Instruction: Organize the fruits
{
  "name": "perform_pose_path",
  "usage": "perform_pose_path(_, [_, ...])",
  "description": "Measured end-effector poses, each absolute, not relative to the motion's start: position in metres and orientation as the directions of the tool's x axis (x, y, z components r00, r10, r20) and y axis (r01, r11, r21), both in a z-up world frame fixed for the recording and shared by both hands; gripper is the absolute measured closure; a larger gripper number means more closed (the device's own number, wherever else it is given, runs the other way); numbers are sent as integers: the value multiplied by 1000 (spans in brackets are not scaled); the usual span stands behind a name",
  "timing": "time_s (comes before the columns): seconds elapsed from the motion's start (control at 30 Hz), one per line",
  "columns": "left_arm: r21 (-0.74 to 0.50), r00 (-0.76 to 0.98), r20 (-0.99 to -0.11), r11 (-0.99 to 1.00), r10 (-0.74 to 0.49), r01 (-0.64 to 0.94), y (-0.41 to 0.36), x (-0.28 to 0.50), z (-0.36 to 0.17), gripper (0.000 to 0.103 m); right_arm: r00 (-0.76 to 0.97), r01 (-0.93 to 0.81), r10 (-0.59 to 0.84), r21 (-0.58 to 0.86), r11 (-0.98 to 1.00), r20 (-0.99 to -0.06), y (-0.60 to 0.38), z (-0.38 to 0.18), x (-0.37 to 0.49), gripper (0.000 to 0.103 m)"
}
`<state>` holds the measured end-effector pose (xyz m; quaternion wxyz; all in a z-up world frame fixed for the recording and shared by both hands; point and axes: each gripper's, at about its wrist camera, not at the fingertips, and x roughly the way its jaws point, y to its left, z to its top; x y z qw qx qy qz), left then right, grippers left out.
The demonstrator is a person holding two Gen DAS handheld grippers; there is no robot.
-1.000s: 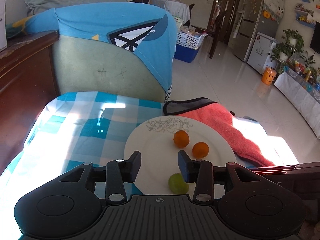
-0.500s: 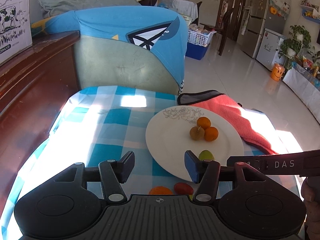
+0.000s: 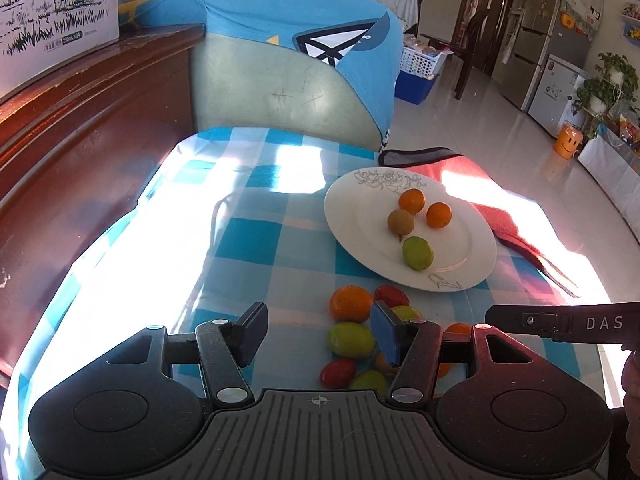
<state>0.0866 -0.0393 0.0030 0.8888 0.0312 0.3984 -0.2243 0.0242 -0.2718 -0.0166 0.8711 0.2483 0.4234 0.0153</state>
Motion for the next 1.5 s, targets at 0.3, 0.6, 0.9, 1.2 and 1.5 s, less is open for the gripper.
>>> perform_pose_path(0.3, [-118, 581, -735, 909, -351, 399, -23, 61, -6, 47, 596, 119, 306, 458, 881, -743, -240, -29, -2, 69])
perform_pose_path(0.6, [-61, 576, -754, 906, -317, 419, -15, 48, -18, 47, 562, 54, 310, 407, 912, -767, -217, -39, -6, 69])
perform_pose_path(0.9, [-62, 564, -760, 900, -323, 432, -12, 47, -23, 47, 564, 46, 285, 374, 926, -775, -207, -45, 0, 69])
perform_pose_path(1.2, [-63, 556, -749, 875, -359, 480, -19, 42, -25, 47, 573, 21, 263, 335, 942, -776, -200, -45, 3, 74])
perform_pose_path(1.5, [-67, 544, -734, 841, -407, 538, -31, 36, -25, 48, 572, 47, 256, 343, 938, -779, -208, -42, 0, 75])
